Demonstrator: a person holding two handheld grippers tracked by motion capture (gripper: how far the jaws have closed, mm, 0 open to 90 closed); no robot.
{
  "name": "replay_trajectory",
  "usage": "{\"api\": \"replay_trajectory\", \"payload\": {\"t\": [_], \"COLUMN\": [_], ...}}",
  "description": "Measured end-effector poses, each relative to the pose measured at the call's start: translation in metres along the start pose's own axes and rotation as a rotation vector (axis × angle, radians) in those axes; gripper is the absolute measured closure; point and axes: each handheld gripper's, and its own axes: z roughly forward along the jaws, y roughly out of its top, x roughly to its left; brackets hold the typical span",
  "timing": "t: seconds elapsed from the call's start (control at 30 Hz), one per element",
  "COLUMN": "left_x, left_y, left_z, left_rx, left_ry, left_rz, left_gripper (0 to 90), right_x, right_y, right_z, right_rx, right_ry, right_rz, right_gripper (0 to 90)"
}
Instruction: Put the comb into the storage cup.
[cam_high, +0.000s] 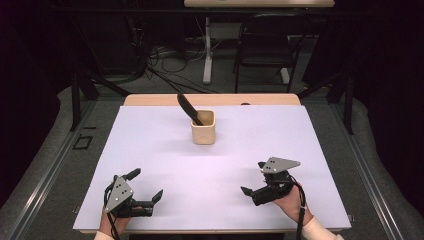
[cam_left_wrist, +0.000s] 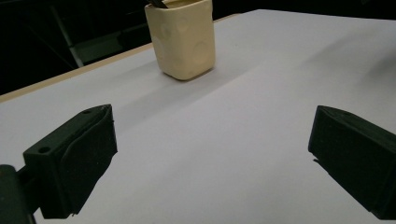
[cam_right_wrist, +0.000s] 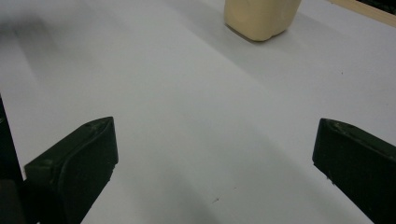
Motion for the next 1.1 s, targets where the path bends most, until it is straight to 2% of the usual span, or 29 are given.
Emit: {"api": "replay_trajectory", "payload": {"t": [0.43,0.67,0.87,1.1], "left_x": [0.000,0.000,0.001,0.000], "left_y": [0.000,0.000,0.000,0.000], "left_z": [0.000,0.001,0.001,0.001], "left_rx": [0.000,0.002,-0.001,0.006], "left_ry": [0.002,0.003,-0.001,-0.005], "left_rz": [-0.002,-0.001,0.000,0.005], "left_gripper": [1.1,1.0,1.0,1.0], "right_x": [-0.001,-0.002,0.002,0.002], "right_y": [-0.016,-0.027,-0.035,-0.038], "right_z": [-0.015,-0.020,-0.025,-0.030], "right_rx": [0.001,0.004,-0.004,-0.026], "right_ry": [-0.046,-0.052,-0.071,-0.071], "right_rz": [0.021,0.047,0.043,0.056], "right_gripper": [0.0,0.0,0.0,0.0]}}
